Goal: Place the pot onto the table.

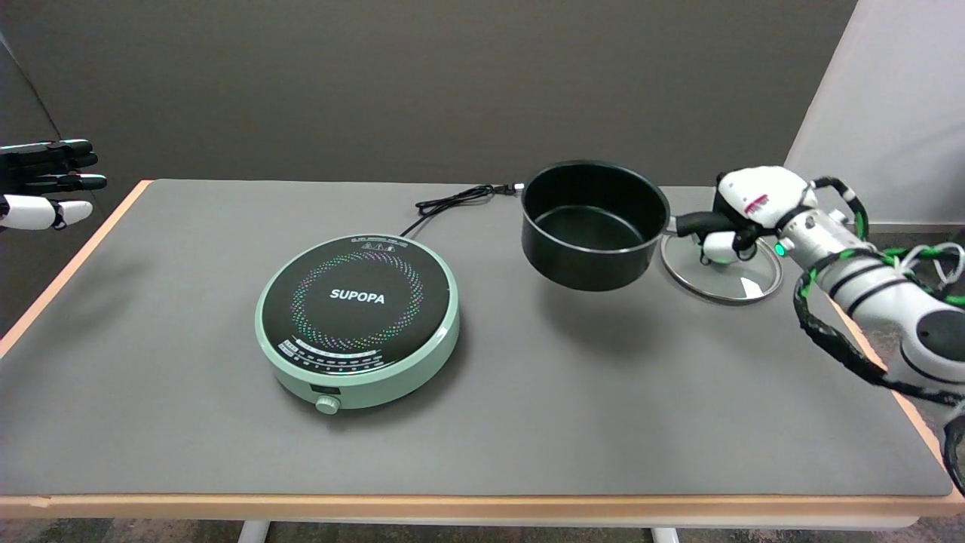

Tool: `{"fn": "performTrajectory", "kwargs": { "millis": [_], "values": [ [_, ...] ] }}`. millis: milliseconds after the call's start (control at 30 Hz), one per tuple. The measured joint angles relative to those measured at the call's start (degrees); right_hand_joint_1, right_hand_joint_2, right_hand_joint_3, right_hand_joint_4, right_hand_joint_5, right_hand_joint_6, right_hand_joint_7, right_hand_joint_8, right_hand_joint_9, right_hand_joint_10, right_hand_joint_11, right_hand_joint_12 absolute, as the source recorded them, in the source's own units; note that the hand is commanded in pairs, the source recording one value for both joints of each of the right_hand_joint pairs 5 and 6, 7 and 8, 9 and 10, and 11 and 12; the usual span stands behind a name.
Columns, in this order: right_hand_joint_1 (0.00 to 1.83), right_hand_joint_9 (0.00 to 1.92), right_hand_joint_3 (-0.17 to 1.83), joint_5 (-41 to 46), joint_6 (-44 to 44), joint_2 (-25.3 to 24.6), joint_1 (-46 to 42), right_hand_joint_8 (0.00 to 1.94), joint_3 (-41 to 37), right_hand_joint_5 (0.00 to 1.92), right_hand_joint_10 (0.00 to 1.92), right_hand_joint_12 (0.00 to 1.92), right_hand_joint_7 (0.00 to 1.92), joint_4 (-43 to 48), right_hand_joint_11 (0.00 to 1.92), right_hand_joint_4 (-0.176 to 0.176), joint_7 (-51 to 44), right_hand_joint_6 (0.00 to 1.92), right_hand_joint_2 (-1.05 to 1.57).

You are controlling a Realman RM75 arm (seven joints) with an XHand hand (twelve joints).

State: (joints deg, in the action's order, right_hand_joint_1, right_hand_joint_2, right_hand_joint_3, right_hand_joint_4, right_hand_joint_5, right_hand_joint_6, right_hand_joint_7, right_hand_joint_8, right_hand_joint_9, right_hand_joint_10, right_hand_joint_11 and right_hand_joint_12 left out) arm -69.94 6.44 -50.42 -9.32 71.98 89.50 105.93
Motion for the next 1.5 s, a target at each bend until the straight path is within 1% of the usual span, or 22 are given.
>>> {"fn": "performTrajectory", "kwargs": {
  "millis": [400, 700, 1067, 1500],
  "values": [
    [0.91, 1.78, 1.08, -1.63, -0.32, -6.71, -10.16, 1.78, -7.57, 1.78, 1.78, 1.78, 1.78, 5.79, 1.78, -0.080, -0.05, 1.78, 1.16],
    [0.91, 1.78, 1.08, -3.21, -0.51, -11.06, -14.89, 1.78, -10.49, 1.78, 1.78, 1.78, 1.78, 10.12, 1.78, -0.080, -0.08, 1.78, 1.16],
    [0.91, 1.78, 1.10, -7.84, -2.84, -15.40, -17.34, 1.78, -9.59, 1.78, 1.78, 1.78, 1.78, 12.88, 1.78, -0.080, -0.08, 1.78, 1.15],
    [0.92, 1.78, 1.14, -14.30, -12.32, -18.49, -18.85, 1.78, -4.86, 1.78, 1.78, 1.78, 1.78, 13.40, 1.78, -0.080, 0.12, 1.78, 1.12]
  ]
}}
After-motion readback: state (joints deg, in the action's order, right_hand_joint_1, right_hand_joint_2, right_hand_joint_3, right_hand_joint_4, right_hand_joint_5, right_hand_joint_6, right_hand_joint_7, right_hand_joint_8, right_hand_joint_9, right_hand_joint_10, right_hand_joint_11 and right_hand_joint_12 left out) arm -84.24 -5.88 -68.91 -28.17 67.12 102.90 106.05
